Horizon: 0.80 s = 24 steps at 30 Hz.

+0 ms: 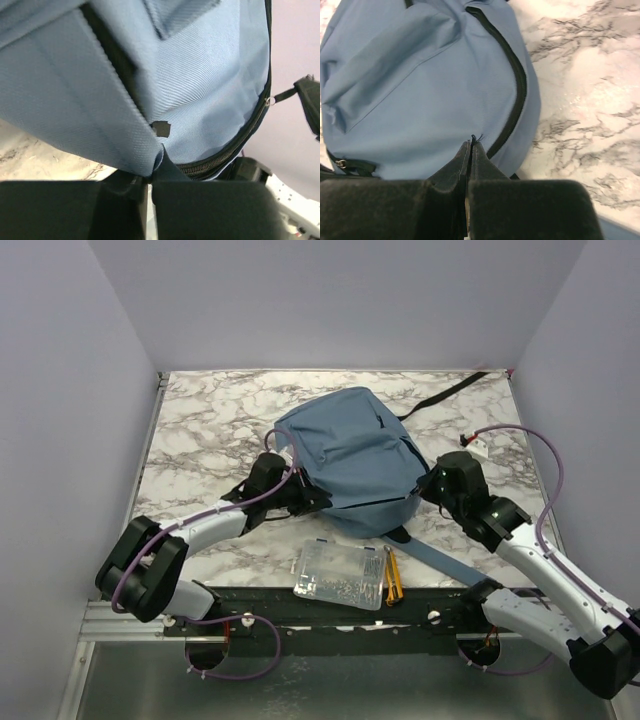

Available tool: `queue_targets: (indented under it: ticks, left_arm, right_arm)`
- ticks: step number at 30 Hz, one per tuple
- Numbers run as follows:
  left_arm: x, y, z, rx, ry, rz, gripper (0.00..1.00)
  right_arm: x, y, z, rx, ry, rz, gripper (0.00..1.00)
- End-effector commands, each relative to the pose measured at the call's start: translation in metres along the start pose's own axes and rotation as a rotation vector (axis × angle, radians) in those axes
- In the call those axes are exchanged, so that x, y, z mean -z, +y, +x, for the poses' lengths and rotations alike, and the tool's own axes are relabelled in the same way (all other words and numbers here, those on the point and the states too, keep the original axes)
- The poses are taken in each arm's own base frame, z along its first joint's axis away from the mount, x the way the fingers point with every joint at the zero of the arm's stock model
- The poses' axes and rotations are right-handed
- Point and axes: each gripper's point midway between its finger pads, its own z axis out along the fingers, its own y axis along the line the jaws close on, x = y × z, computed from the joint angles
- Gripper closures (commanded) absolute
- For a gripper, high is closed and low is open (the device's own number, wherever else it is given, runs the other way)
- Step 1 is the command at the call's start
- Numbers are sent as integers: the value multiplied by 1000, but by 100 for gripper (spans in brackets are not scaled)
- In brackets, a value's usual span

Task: Pack the student bag
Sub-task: Zip the student bag at the center of the board.

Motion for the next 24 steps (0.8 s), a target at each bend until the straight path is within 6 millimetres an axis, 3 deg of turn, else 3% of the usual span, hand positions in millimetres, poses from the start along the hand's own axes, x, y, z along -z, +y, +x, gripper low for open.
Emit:
queue_targets:
  ticks: [1, 2, 4, 8, 11, 13, 18, 23, 24]
  left_arm:
    - [14, -33, -6, -165, -25, 153, 66]
    - [19, -35, -5, -215, -44, 163, 52]
    - [32, -40, -7, -318, -108, 176, 44]
    - [60, -66, -7, -518, -270, 218, 35]
    - [70, -101, 4, -660, -364, 253, 29]
    - [64, -122, 16, -711, -337, 294, 28]
    - [37, -150, 36, -718, -242, 361, 29]
    - [20, -169, 44, -619, -159, 396, 29]
    - [18, -170, 46, -589, -140, 399, 29]
  right_arm:
    - [5, 35, -5, 44, 27, -171, 99]
    - [9, 39, -4, 61, 43, -197, 99]
    - [16, 46, 2, 92, 87, -248, 99]
    - [25, 56, 16, 99, 203, -292, 100]
    - [33, 70, 26, 83, 262, -375, 99]
    - [38, 76, 32, 62, 300, -407, 99]
    - [38, 80, 48, 55, 393, -427, 98]
    - [31, 64, 50, 82, 408, -323, 88]
    - [30, 61, 49, 81, 402, -304, 79]
